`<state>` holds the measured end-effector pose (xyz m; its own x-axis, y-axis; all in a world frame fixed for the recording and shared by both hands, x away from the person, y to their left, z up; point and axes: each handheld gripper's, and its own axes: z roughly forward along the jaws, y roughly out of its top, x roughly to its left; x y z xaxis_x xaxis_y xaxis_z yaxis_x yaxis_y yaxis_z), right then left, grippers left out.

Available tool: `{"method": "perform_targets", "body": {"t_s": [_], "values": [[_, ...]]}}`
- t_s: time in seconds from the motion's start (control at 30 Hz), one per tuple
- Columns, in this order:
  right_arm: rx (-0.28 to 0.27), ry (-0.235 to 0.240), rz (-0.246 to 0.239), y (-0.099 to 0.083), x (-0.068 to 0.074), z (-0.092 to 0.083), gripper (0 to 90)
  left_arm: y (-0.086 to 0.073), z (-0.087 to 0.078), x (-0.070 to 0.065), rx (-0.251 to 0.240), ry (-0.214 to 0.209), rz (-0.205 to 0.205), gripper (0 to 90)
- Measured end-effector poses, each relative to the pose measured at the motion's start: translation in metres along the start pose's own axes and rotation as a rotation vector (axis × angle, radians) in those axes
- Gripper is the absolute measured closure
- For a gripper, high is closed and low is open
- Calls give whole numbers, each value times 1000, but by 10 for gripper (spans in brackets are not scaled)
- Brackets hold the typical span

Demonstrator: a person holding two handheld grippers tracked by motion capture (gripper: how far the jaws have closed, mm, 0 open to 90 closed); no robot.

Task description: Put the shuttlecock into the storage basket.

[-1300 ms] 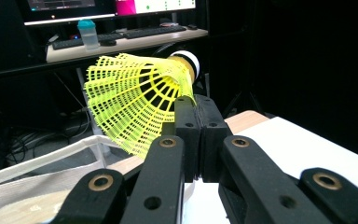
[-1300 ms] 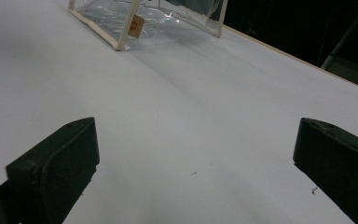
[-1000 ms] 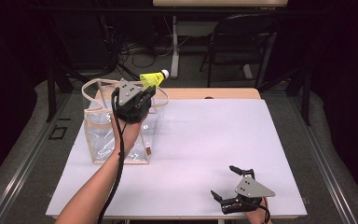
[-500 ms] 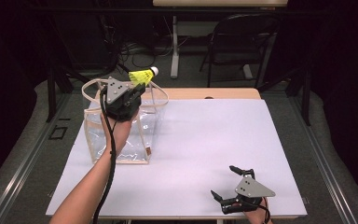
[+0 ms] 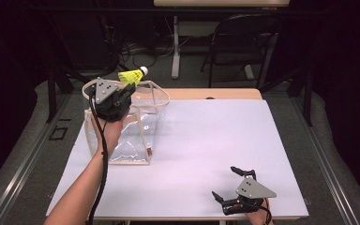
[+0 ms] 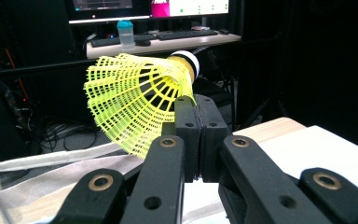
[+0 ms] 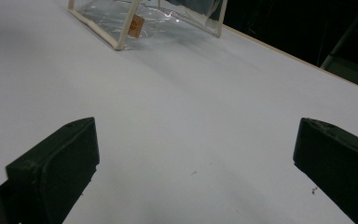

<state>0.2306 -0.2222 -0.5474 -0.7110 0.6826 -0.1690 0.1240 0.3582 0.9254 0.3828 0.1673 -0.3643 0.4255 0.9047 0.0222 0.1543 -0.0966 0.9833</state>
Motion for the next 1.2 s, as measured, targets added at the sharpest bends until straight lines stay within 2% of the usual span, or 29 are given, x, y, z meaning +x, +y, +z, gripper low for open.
{"method": "perform_targets", "body": {"t_s": [0.57, 1.2], "values": [[1, -2, -2, 0, 0, 0, 0, -5, -8, 21, 17, 46, -9, 895], [2, 0, -1, 0, 0, 0, 0, -10, -14, 39, 49, 67, -12, 895]]}}
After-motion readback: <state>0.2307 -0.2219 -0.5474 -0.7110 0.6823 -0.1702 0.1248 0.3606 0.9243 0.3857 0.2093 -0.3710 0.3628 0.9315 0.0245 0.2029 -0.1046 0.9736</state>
